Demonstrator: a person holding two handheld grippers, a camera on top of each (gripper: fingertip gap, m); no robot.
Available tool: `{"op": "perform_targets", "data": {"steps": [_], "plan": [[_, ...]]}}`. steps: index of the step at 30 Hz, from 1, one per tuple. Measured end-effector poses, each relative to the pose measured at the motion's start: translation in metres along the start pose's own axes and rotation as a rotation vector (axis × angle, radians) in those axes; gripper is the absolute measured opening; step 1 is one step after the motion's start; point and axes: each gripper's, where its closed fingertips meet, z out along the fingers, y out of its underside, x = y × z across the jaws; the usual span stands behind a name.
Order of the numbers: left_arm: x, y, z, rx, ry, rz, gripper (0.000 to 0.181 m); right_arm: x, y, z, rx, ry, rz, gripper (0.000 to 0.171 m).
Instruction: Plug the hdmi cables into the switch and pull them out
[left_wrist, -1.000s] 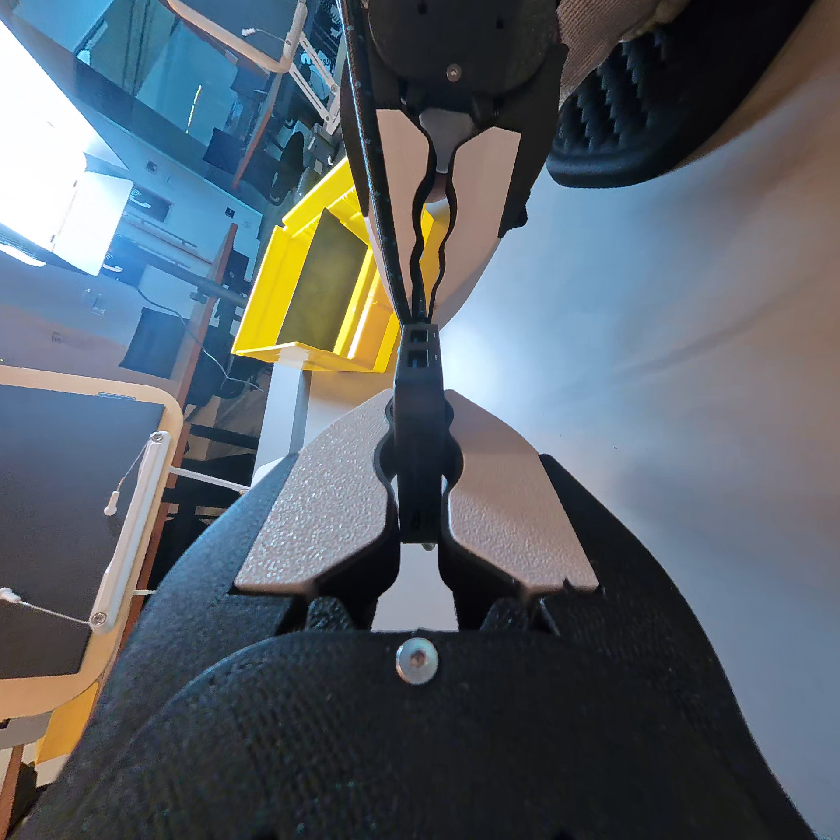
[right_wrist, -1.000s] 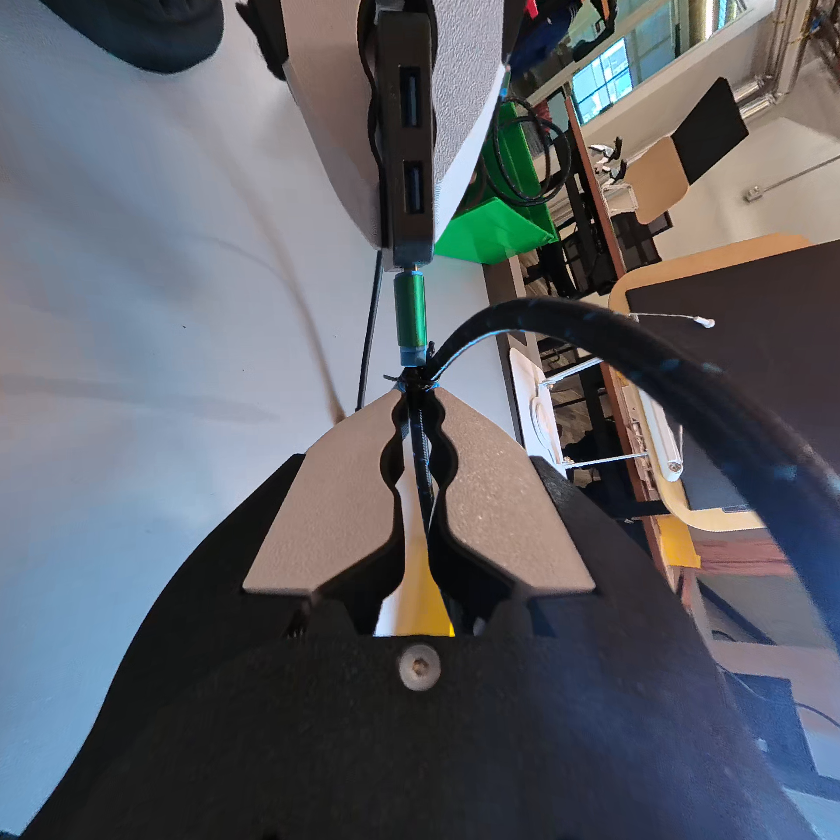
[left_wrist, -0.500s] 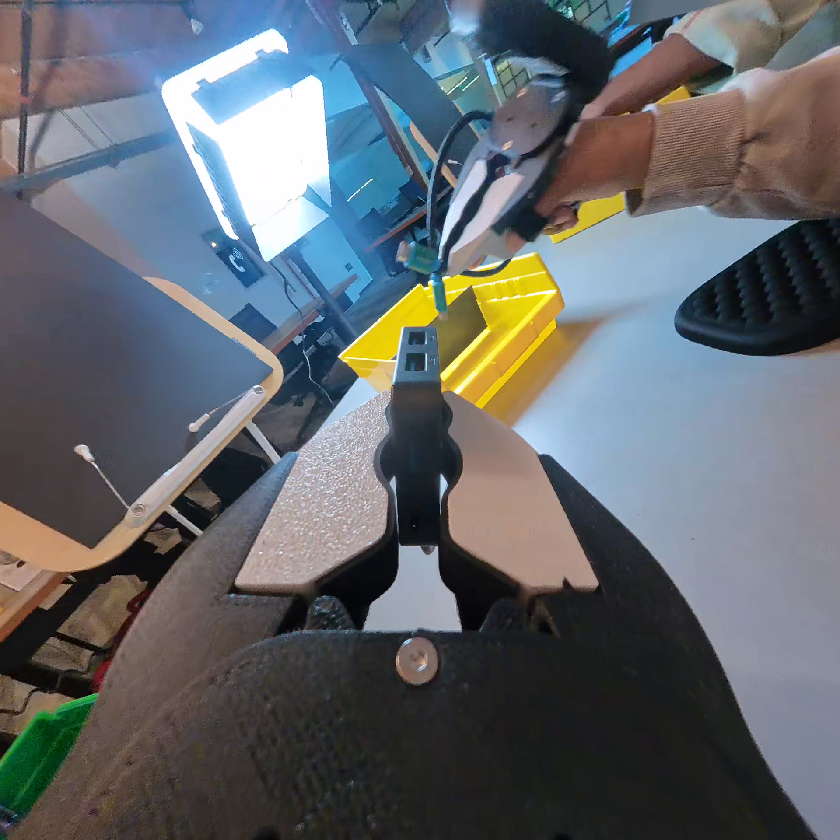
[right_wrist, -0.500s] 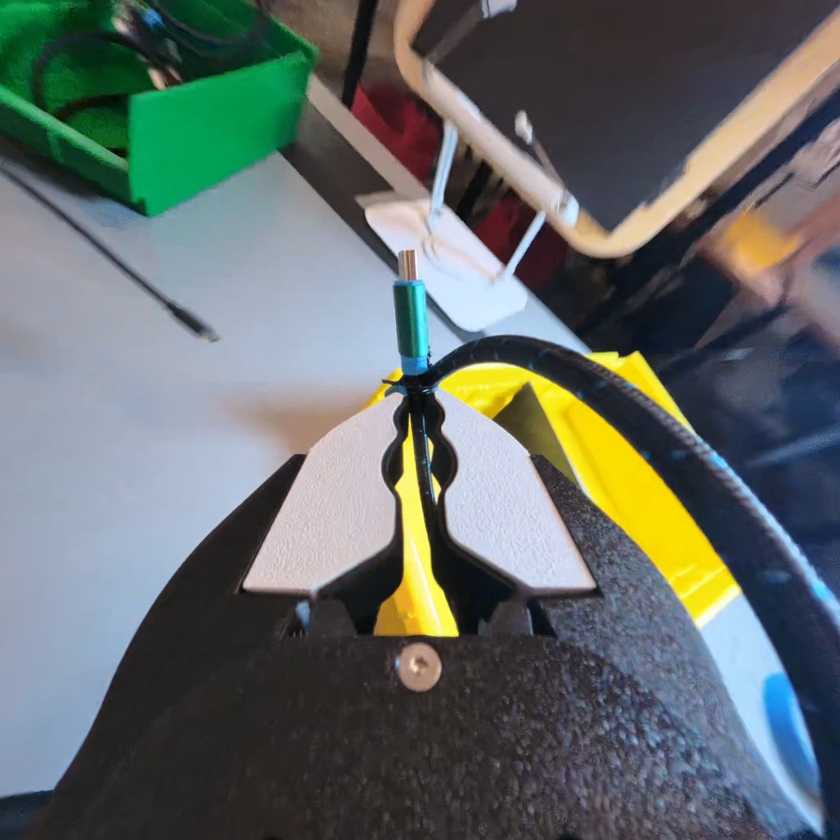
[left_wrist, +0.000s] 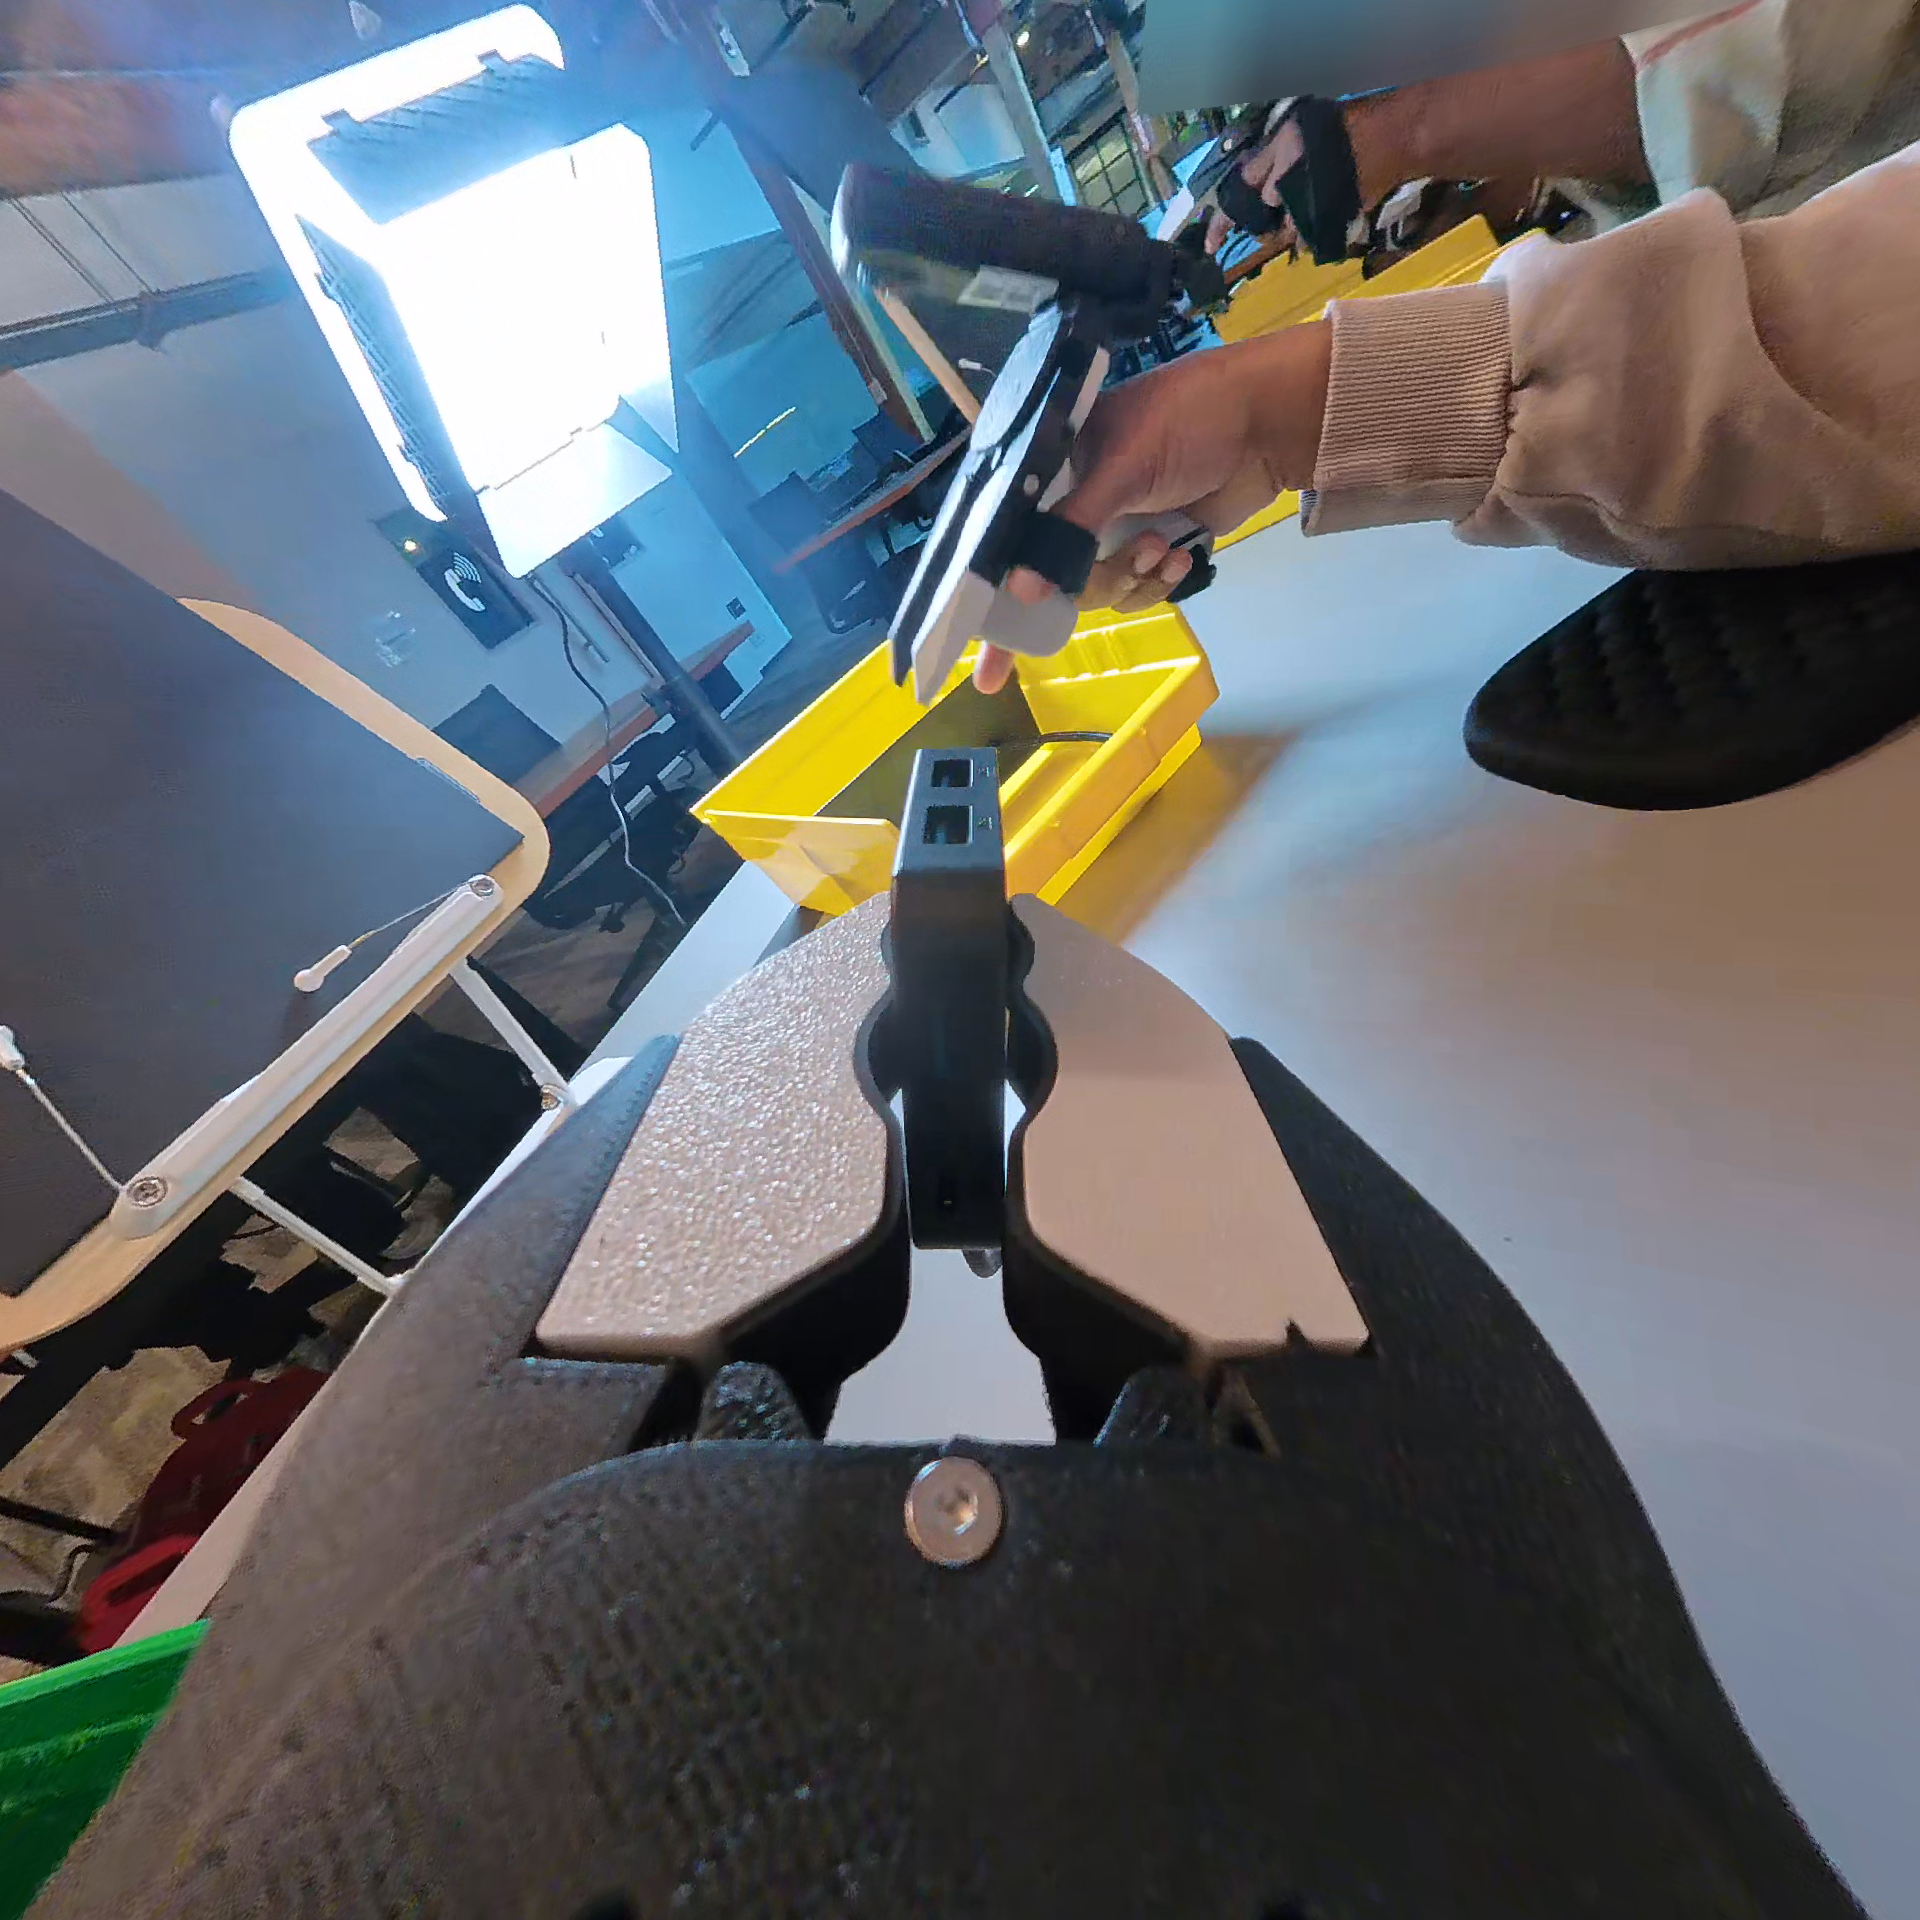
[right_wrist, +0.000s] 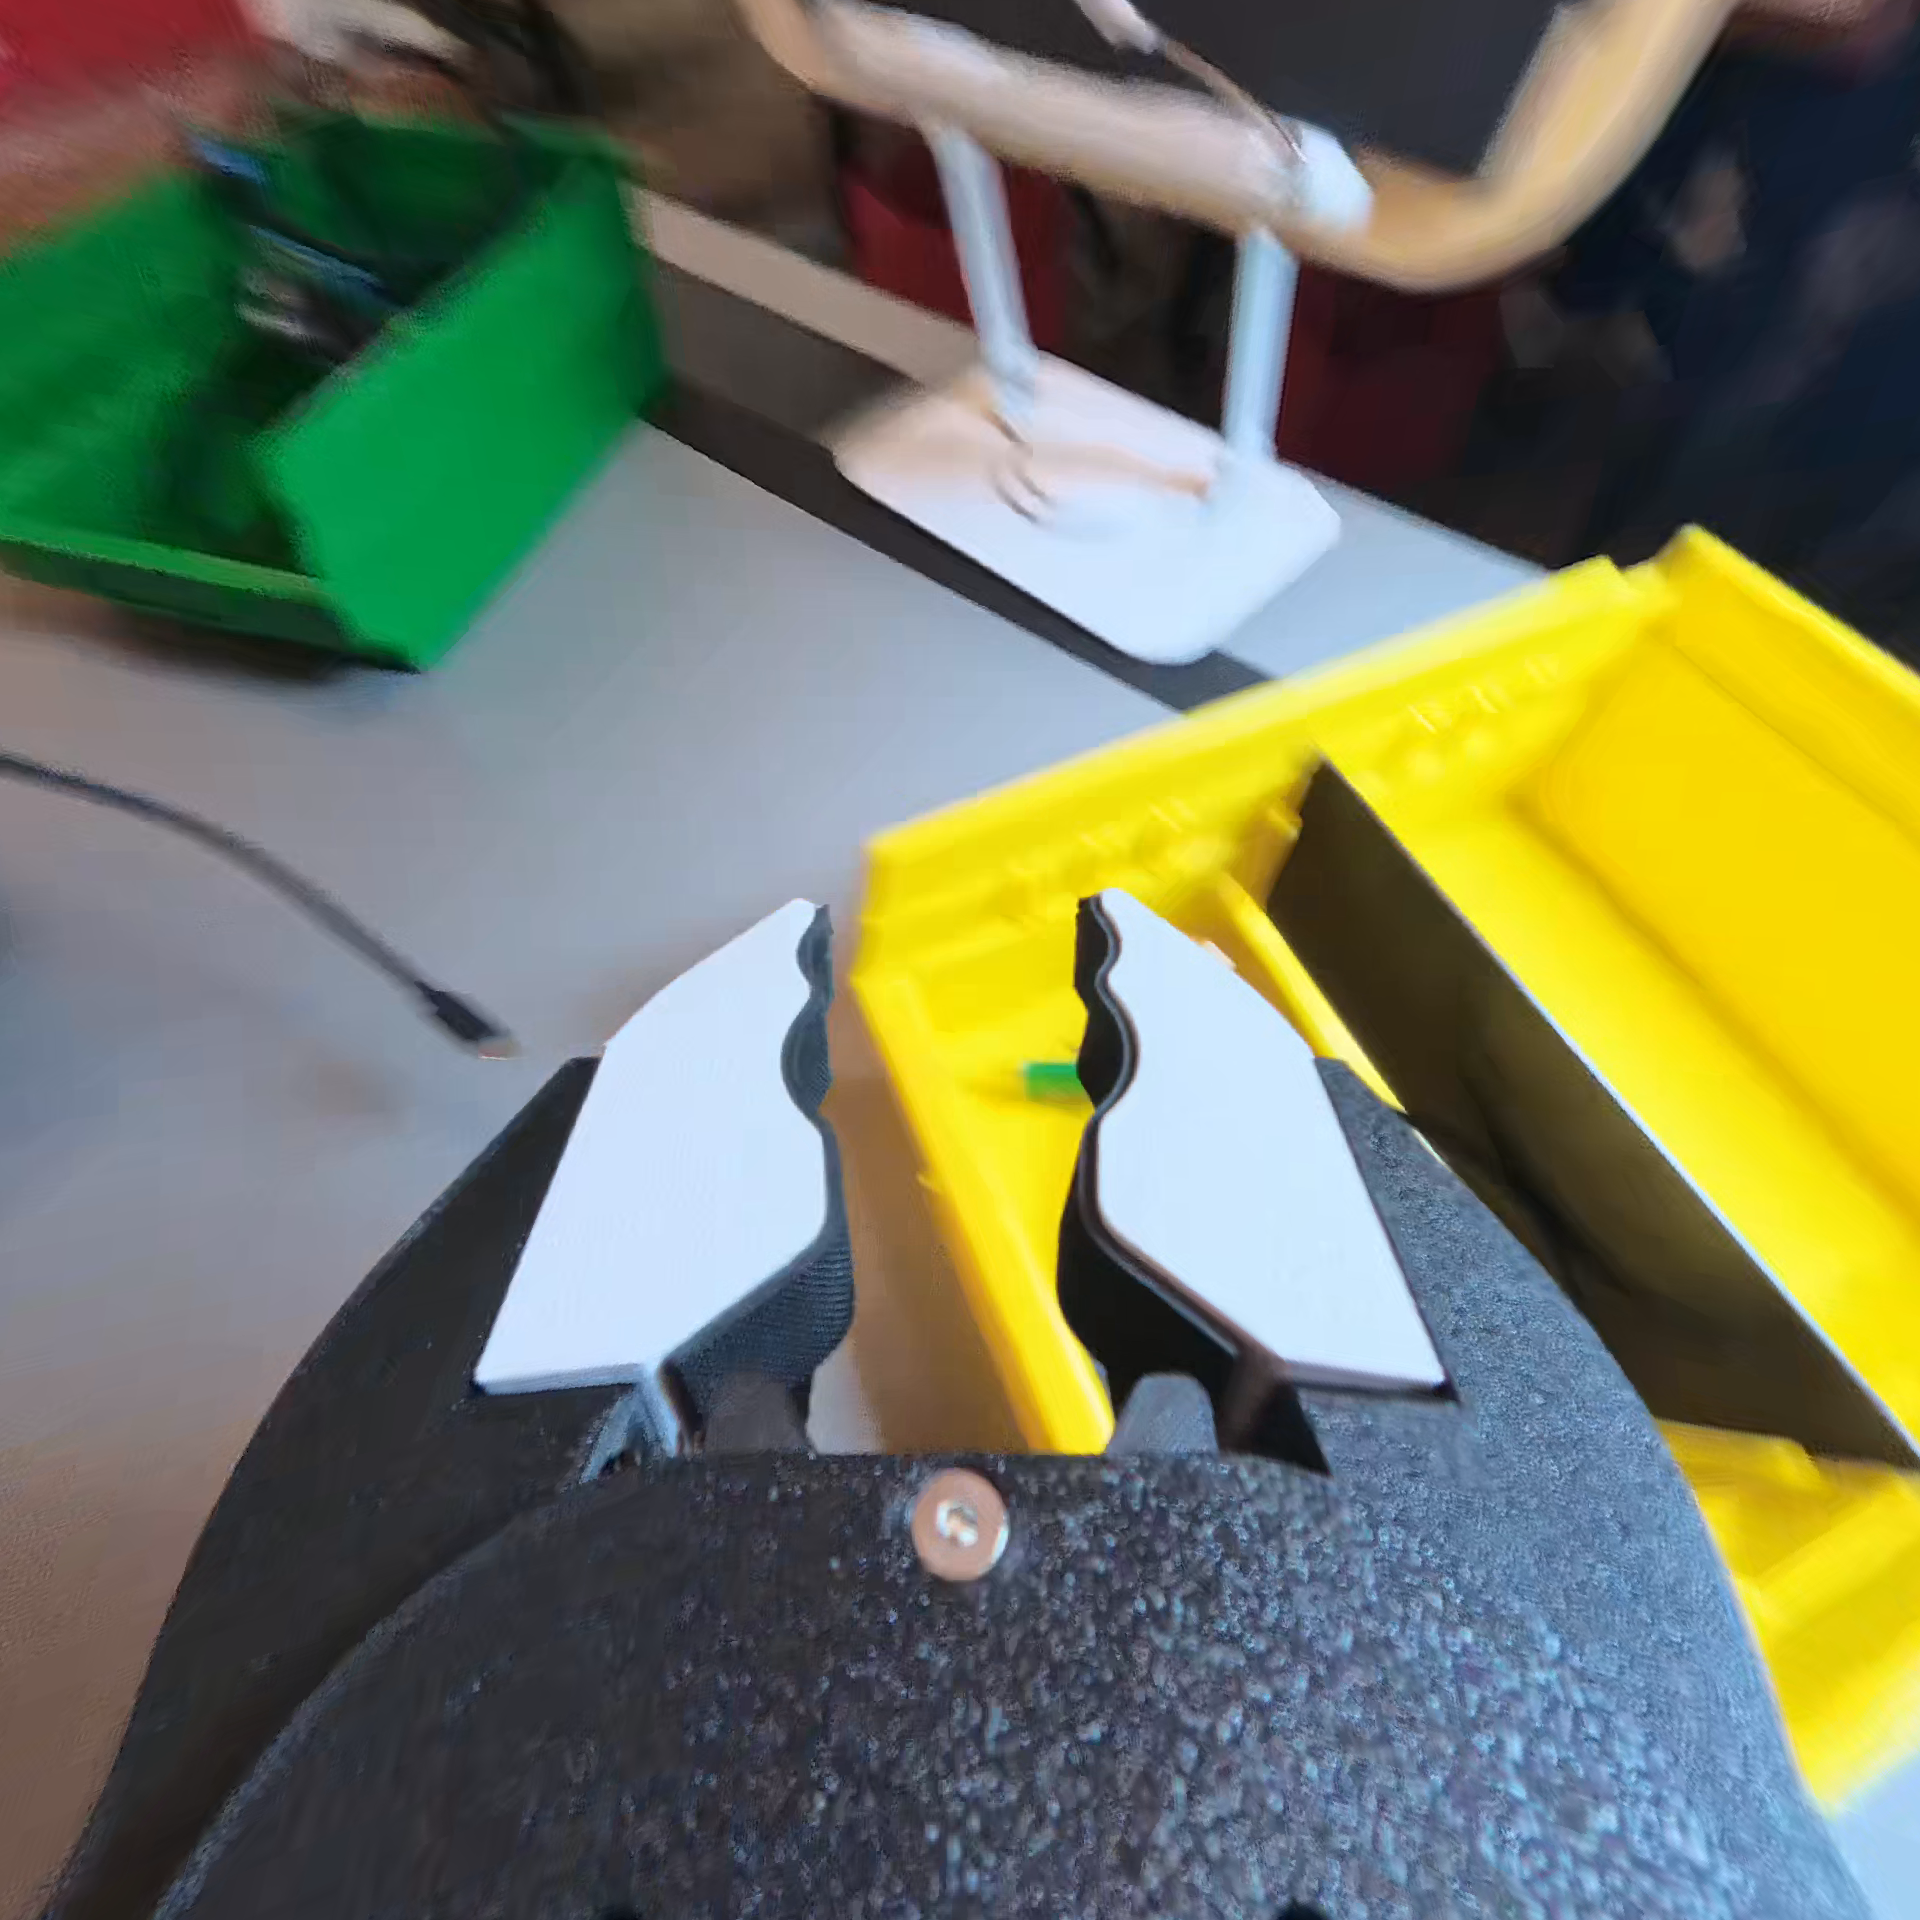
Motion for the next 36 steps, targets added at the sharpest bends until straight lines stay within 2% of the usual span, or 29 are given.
{"op": "perform_targets", "data": {"steps": [1, 3, 5, 10, 14, 18, 21, 22, 25, 30, 33, 36], "plan": [[0.002, -0.002, 0.0, 0.006, 0.008, -0.004, 0.015, -0.027, -0.012, -0.005, 0.069, -0.111, -0.053, 0.043], [0.006, -0.005, 0.002, 0.023, 0.026, -0.022, 0.015, -0.081, -0.027, -0.015, 0.167, -0.29, -0.18, 0.043], [0.011, -0.006, 0.003, 0.035, 0.053, -0.041, 0.014, -0.134, -0.027, -0.017, 0.202, -0.414, -0.355, 0.043], [0.032, -0.005, 0.009, 0.035, 0.144, -0.039, 0.015, -0.224, -0.006, -0.005, 0.242, -0.538, -0.715, 0.034], [0.046, 0.002, 0.011, -0.002, 0.195, 0.017, 0.015, -0.246, 0.0, -0.005, 0.284, -0.6, -0.742, 0.015], [0.046, 0.008, 0.015, -0.039, 0.185, 0.021, 0.018, -0.237, 0.006, -0.003, 0.233, -0.587, -0.788, 0.014], [0.024, 0.005, 0.011, -0.011, 0.088, -0.015, 0.028, -0.21, -0.011, -0.007, 0.24, -0.496, -0.777, 0.014], [0.012, 0.005, 0.009, -0.007, 0.041, -0.047, 0.033, -0.194, -0.024, -0.011, 0.26, -0.446, -0.76, 0.014], [-0.016, 0.009, 0.003, 0.005, -0.071, -0.127, 0.034, -0.135, -0.068, -0.026, 0.31, -0.26, -0.708, 0.014], [-0.02, 0.024, 0.005, -0.03, -0.088, -0.151, 0.033, -0.012, -0.126, -0.037, 0.355, 0.245, -0.756, 0.014], [-0.013, 0.029, 0.01, -0.057, -0.065, -0.133, 0.032, 0.053, -0.122, -0.009, 0.253, 0.365, -0.823, 0.014], [-0.01, 0.035, 0.013, -0.091, -0.062, -0.095, 0.032, 0.108, -0.089, 0.025, 0.057, 0.372, -0.859, 0.015]]}}
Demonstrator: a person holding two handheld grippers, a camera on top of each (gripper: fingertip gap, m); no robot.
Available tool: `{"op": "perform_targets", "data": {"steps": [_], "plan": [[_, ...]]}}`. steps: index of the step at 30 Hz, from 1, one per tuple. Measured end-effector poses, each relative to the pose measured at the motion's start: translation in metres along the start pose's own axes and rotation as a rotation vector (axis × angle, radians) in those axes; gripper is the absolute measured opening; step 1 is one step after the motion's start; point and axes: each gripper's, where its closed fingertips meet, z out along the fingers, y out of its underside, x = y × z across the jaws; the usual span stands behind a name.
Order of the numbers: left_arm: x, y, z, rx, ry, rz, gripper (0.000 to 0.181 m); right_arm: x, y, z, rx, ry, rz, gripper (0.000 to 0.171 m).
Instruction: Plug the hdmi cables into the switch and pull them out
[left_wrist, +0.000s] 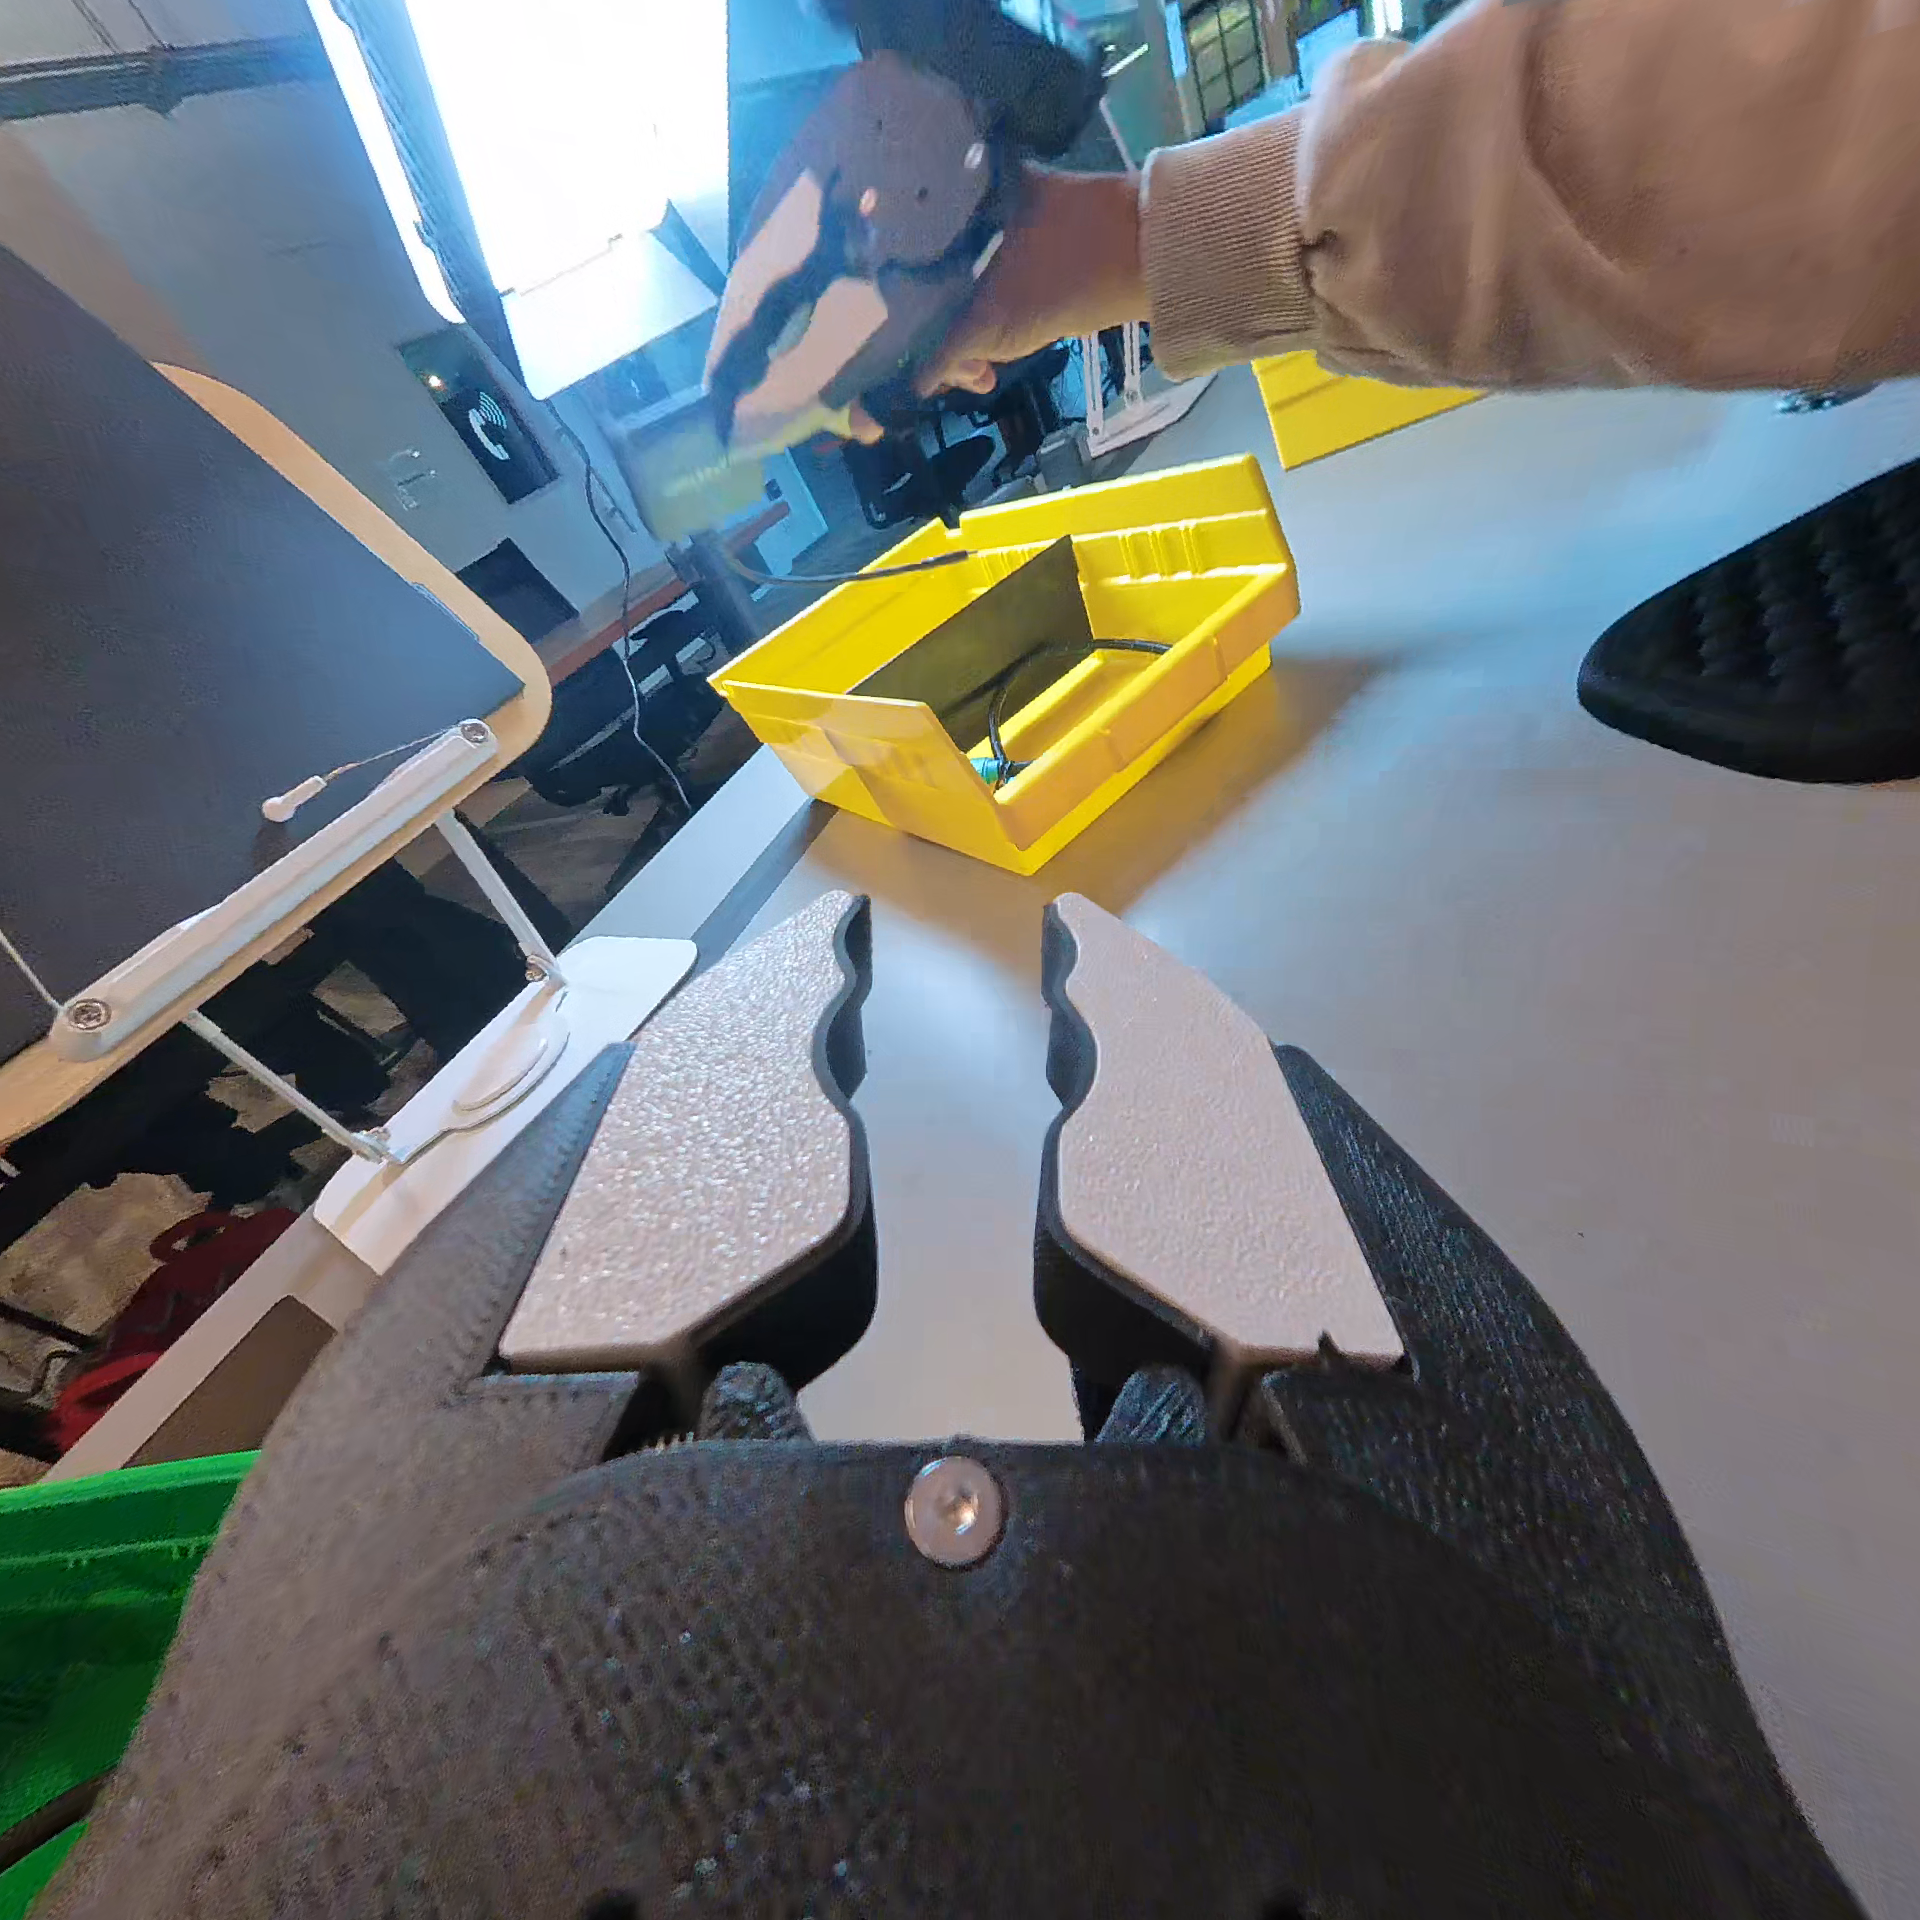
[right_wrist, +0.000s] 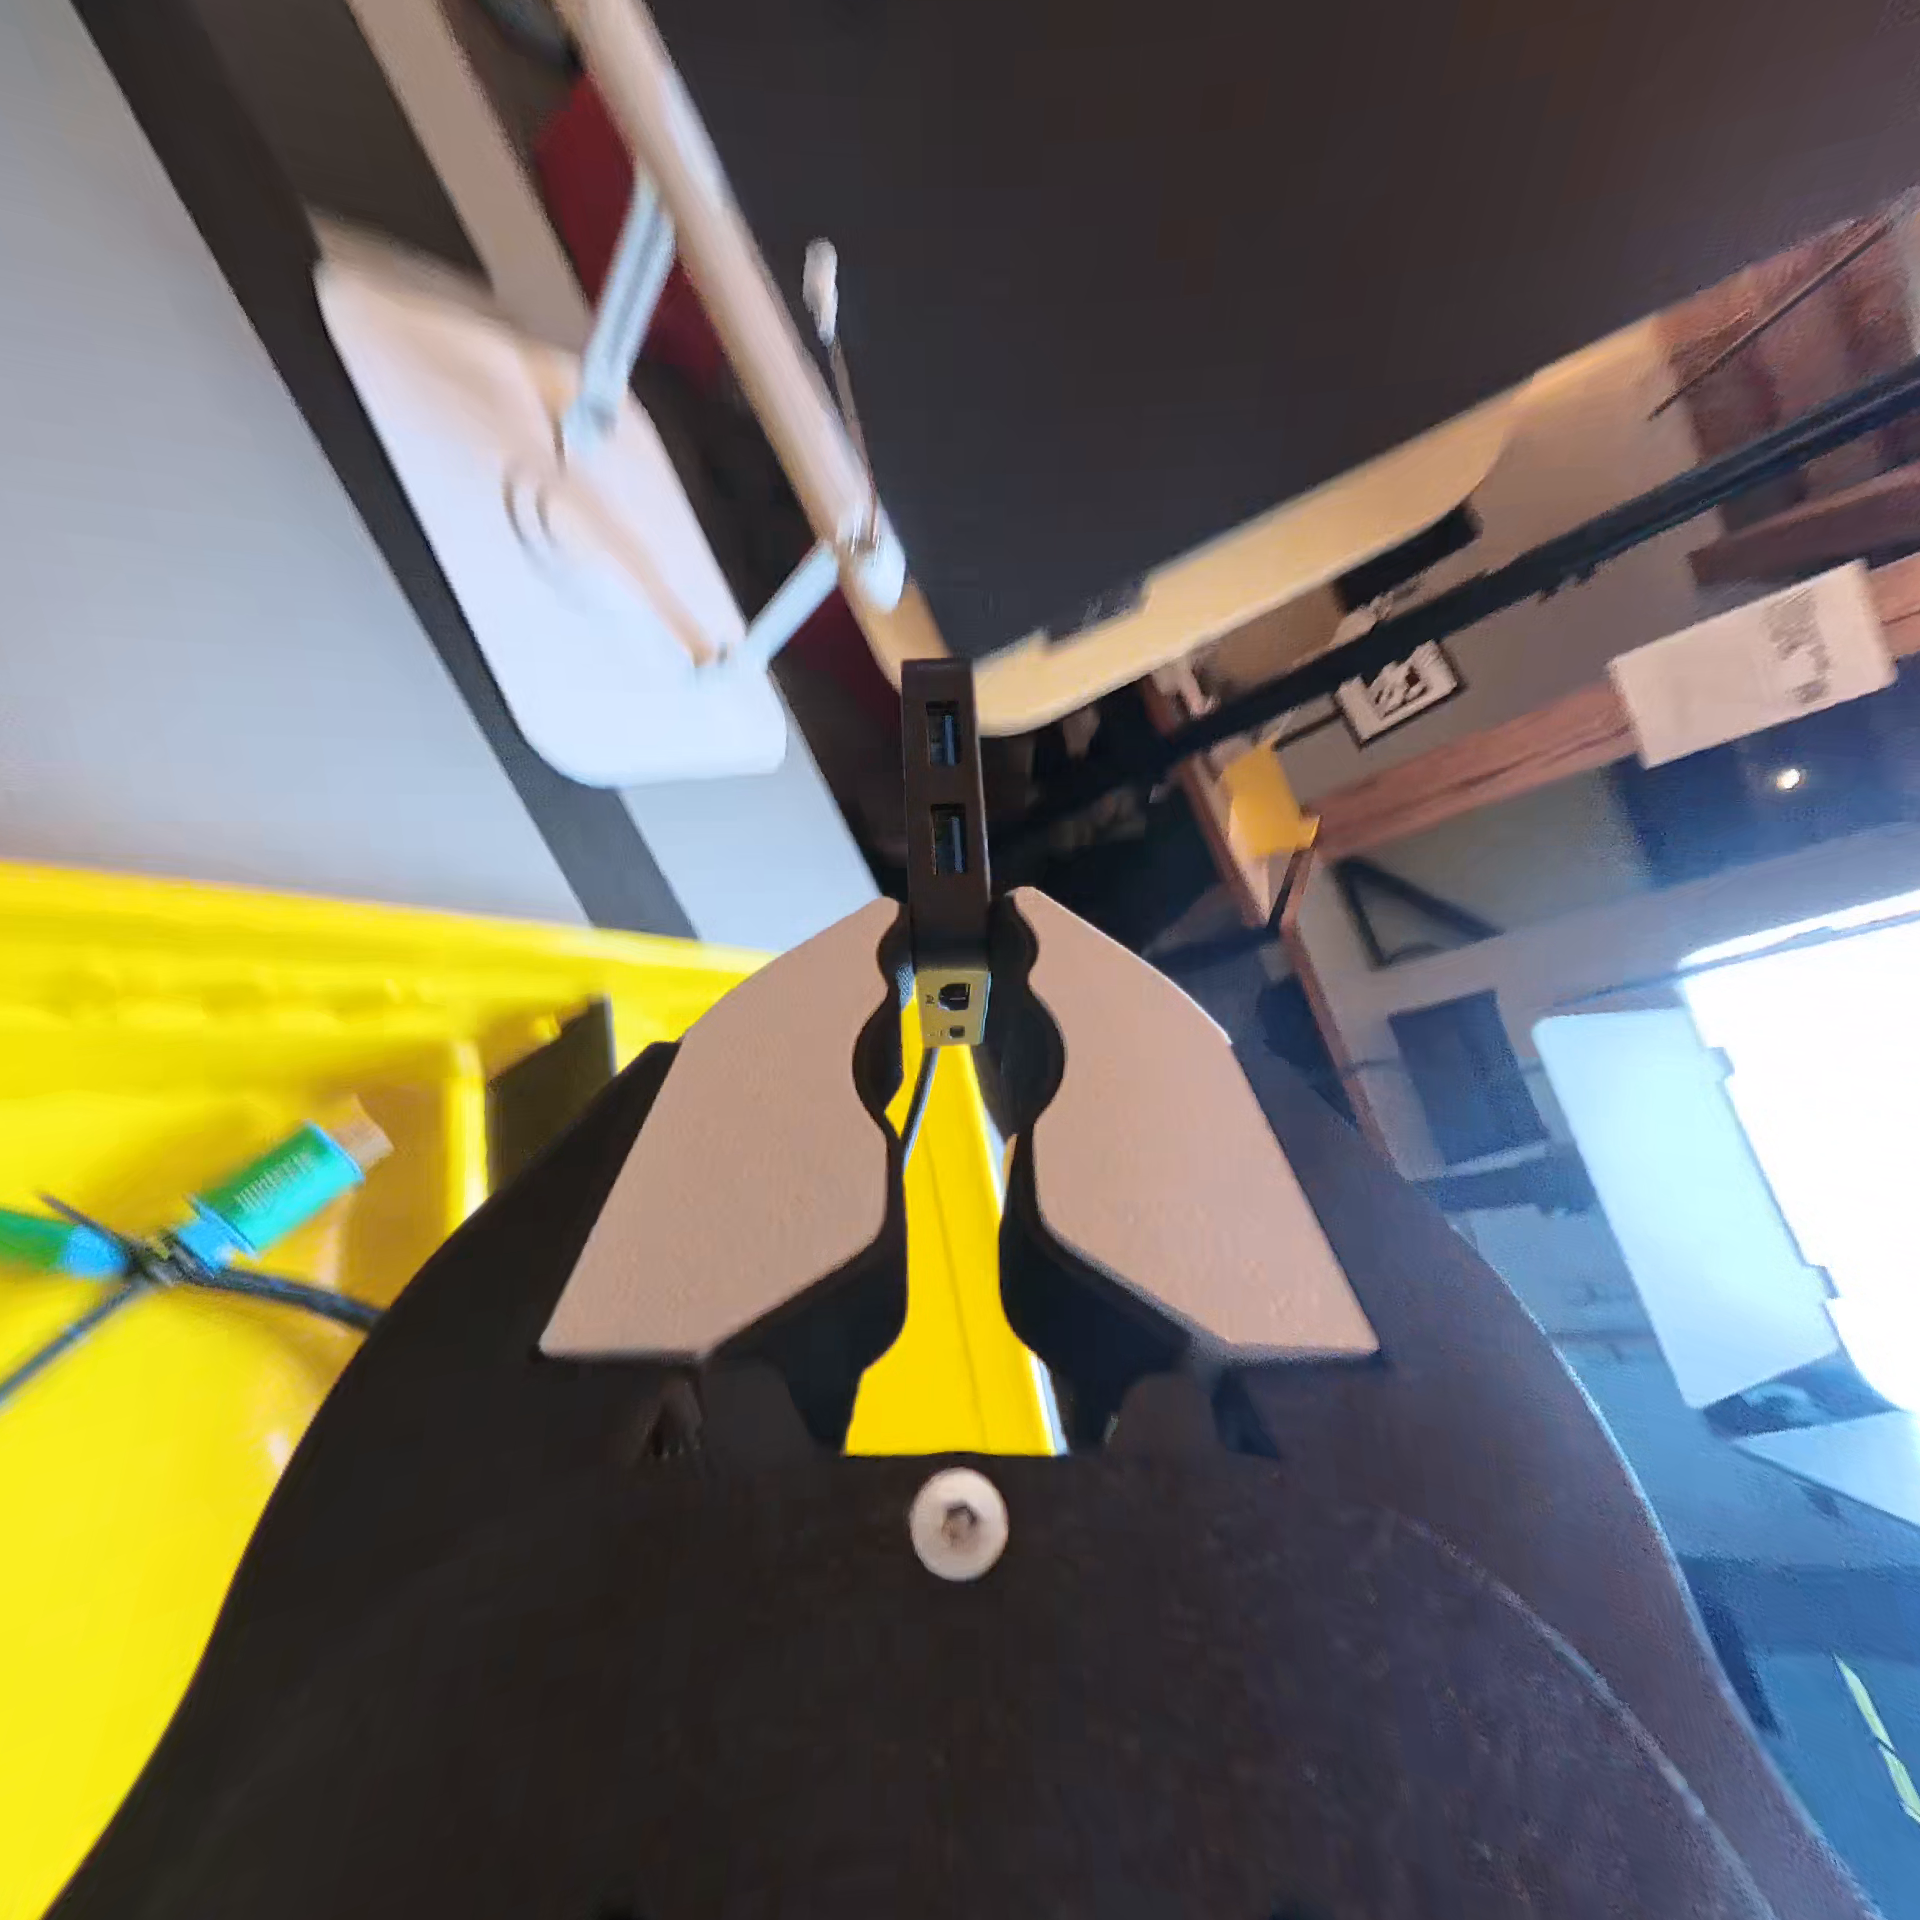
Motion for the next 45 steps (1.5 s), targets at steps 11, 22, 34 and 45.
{"op": "perform_targets", "data": {"steps": [11, 22, 34, 45], "plan": [[0.003, 0.006, 0.002, -0.014, 0.034, -0.045, 0.035, -0.033, 0.118, 0.023, -0.349, -0.169, 0.153, 0.029], [-0.028, 0.001, -0.009, 0.0, -0.067, -0.167, 0.037, -0.031, -0.078, -0.103, 0.467, -0.343, 0.792, 0.043], [-0.212, 0.056, -0.127, -0.681, -0.297, 0.189, 0.038, -0.208, -0.09, -0.137, 0.362, -0.523, 0.736, 0.032], [-0.247, 0.21, -0.161, -1.355, 0.098, 0.844, 0.042, -0.259, -0.081, -0.132, 0.303, -0.621, 0.626, 0.026]]}}
